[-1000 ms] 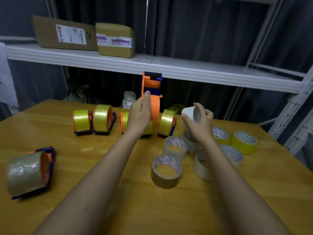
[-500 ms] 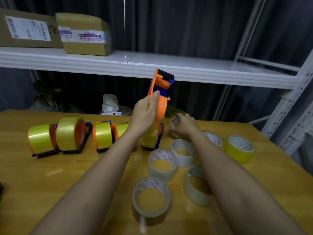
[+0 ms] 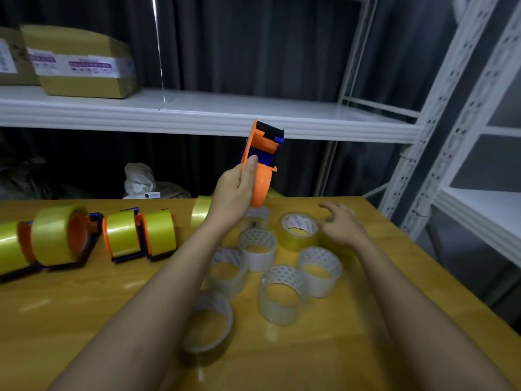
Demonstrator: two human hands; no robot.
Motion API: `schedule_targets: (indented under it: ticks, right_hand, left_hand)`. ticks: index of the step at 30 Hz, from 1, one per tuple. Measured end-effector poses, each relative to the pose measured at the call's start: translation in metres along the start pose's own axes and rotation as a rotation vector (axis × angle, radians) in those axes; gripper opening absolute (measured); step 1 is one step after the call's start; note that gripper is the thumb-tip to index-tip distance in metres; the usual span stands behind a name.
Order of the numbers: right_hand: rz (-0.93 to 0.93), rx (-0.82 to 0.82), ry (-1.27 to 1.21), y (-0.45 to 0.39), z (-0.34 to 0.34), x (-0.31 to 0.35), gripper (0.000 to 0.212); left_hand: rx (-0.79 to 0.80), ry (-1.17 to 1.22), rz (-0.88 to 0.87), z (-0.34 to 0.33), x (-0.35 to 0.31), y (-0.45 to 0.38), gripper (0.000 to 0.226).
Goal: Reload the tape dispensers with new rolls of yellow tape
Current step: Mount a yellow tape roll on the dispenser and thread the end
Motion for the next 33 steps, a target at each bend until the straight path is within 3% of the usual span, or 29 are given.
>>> schedule_targets:
  ticks: [5,11,17,21,33]
  right_hand:
    - [-0.217,0.267,0.011,0.009,-0.003,-0.044,0.089]
    - [-0.229,0.119,-0.042,0.015,-0.003,-0.039,0.106]
    - [-0.148,-0.232,-0.161,0.031,0.021,-0.027,0.103]
    - [-0.017,-0.343,-0.313,0.047,0.033,0.000,0.097]
    - [0.105,-0.114,-0.908,0.105,0.002,0.114,0.084]
  left_hand:
    - [0.025,-0.004,0.050,-0.022,-0.001,0.011,0.046]
    - [0.069,0.002,0.084,-0.028,-0.004,0.021,0.045]
    - [0.032,0.015,0.122,-0.023,-0.006,0.027,0.046]
    - [0.020,0.031,0.156,-0.015,-0.011,0.038,0.046]
    - [-0.088,0.054,0.202,0.055,-0.025,0.079,0.046]
Point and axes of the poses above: each hand's wrist, its own y-axis away from the middle knuckle, its own z-axis out of the back of the hand, x = y × z, the point moved 4 cm from there along -y, towards the middle knuckle, and after that the axes turned 1 degree about -z, right-handed, at the moved point
